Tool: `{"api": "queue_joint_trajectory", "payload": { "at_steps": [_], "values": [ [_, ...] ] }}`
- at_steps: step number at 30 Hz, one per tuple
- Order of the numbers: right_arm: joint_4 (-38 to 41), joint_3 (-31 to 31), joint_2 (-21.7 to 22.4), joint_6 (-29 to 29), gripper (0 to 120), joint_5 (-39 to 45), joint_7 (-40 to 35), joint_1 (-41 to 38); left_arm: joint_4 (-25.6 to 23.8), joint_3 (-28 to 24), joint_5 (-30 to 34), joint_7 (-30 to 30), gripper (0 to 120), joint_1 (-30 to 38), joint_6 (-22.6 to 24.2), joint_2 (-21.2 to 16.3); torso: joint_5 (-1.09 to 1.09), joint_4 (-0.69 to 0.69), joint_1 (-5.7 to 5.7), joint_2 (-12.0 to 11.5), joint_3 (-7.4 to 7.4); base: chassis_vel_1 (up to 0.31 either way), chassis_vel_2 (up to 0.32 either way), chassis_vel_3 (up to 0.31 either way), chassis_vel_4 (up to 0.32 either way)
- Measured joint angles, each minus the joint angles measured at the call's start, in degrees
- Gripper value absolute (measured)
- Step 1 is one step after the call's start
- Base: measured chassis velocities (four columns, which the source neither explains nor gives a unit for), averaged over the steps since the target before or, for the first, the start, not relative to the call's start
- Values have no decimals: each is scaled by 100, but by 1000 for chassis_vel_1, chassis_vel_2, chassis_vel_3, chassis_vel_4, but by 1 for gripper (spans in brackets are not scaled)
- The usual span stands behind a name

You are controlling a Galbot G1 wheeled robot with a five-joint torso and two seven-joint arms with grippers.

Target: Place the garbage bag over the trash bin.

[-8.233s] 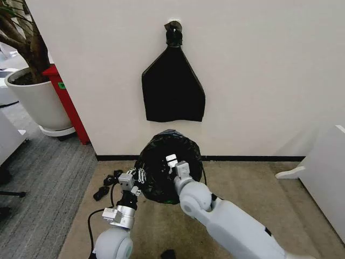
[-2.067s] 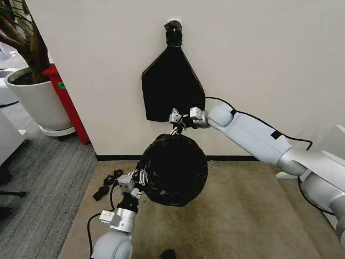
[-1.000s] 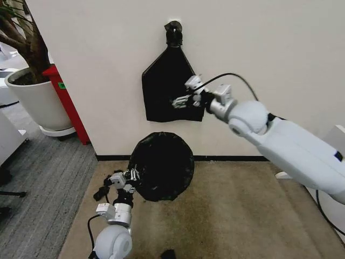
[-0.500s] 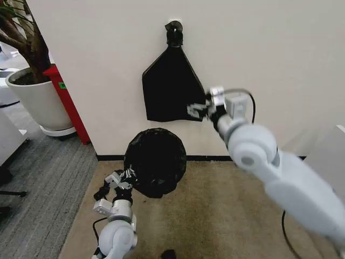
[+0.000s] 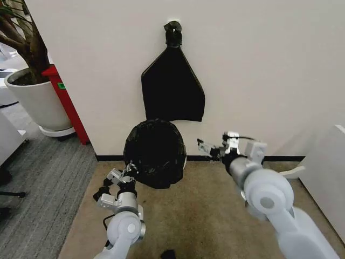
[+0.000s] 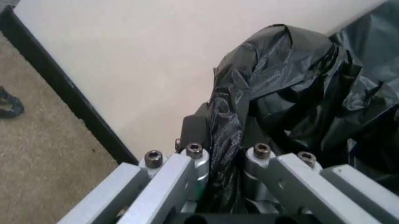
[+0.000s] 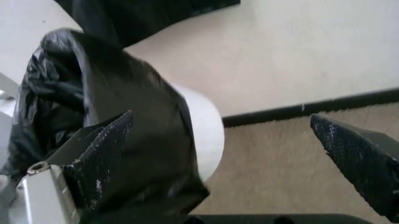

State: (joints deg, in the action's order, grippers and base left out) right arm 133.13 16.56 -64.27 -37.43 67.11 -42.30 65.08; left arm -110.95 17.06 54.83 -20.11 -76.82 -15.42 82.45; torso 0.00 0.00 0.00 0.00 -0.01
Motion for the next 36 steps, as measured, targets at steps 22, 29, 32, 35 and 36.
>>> {"api": "queue_joint_trajectory", "payload": {
  "at_steps": [22, 29, 32, 35, 36],
  "values": [
    [-882, -661, -647, 604, 100, -2314, 1675, 1461, -271, 59, -197, -444, 4, -297, 240, 153, 0, 0, 0, -1, 1, 0, 0, 0, 0],
    [-931, -1031, -918, 761, 100, -2742, 1885, 1530, -283, 29, -265, -536, 4, -334, 325, 137, -1, 1, 0, -1, 1, 0, 0, 0, 0],
    [-940, -1158, -1000, 788, 100, -2886, 1946, 1591, -263, 23, -284, -551, 4, -334, 334, 123, -1, 0, 0, 0, 1, 0, 0, 0, 0],
    [-988, -1212, -1029, 829, 100, -2991, 1997, 1604, -256, 20, -287, -554, 4, -333, 335, 119, 0, 1, 0, 0, 1, 0, 0, 0, 0],
    [-1028, -1229, -1048, 848, 100, -3031, 2020, 1597, -256, 14, -288, -554, 4, -334, 335, 119, 0, 0, 0, -1, 1, 0, 0, 0, 0]
  ]
}}
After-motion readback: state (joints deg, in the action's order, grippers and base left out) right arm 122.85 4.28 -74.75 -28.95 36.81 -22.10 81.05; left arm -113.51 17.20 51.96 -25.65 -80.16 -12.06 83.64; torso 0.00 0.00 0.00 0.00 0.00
